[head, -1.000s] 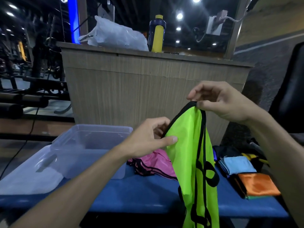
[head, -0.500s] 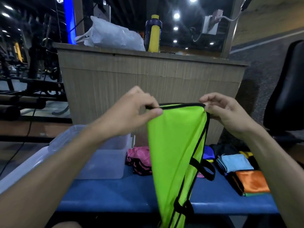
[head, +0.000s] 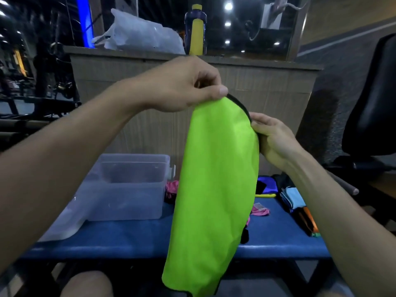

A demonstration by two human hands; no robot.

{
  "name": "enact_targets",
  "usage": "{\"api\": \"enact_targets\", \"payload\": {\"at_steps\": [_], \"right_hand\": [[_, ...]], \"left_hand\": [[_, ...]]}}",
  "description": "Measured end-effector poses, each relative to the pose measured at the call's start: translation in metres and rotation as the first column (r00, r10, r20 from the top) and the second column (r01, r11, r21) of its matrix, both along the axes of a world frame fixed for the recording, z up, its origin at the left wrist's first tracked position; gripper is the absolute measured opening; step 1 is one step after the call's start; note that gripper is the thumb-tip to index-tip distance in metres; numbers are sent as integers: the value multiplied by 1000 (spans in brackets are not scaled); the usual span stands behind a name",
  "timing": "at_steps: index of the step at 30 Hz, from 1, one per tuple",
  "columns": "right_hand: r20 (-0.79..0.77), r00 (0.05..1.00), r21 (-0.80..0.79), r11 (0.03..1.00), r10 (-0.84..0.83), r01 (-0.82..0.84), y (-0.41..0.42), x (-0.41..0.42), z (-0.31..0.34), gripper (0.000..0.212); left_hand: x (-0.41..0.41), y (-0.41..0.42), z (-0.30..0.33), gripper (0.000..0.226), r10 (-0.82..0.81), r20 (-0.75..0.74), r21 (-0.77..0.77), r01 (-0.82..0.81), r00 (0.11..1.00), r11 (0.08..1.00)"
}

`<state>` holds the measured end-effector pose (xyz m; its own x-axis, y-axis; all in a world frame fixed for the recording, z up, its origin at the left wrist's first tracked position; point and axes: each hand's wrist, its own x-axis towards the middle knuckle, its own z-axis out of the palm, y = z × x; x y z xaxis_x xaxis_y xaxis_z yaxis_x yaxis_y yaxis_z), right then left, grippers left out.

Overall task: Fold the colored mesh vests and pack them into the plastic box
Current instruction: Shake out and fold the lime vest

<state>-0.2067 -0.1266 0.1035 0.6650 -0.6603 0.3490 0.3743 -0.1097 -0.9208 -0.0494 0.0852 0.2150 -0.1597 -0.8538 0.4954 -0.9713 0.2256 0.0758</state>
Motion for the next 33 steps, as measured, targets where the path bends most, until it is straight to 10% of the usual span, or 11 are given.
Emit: {"api": "enact_targets", "payload": {"at_steps": [7,14,22,29,33], "right_hand": [[29,998,-79,996,-47,49,-2,-12,7,25],[-72,993,-228,971,-90,72,-3,-26,2,24],[-117,977,-450,886,-180,109,6,-34,-3,21],[-205,955,-553,830,-215,68,-4,-79,-1,19],[-390,906,-420,907,-166,-15,-16,-121,-8,19]], "left_hand": [[4,4,-5,42,284,311,-31,-289,907,957],[0,3,-19,25,369,293,-181,-328,882,927],[-16,-6,-30,32,532,632,-148,-586,563,797],[-33,-15,-35,39,390,523,-143,-373,758,917],[-50,-39,-52,30,149,194,-29,-146,970,989]]}}
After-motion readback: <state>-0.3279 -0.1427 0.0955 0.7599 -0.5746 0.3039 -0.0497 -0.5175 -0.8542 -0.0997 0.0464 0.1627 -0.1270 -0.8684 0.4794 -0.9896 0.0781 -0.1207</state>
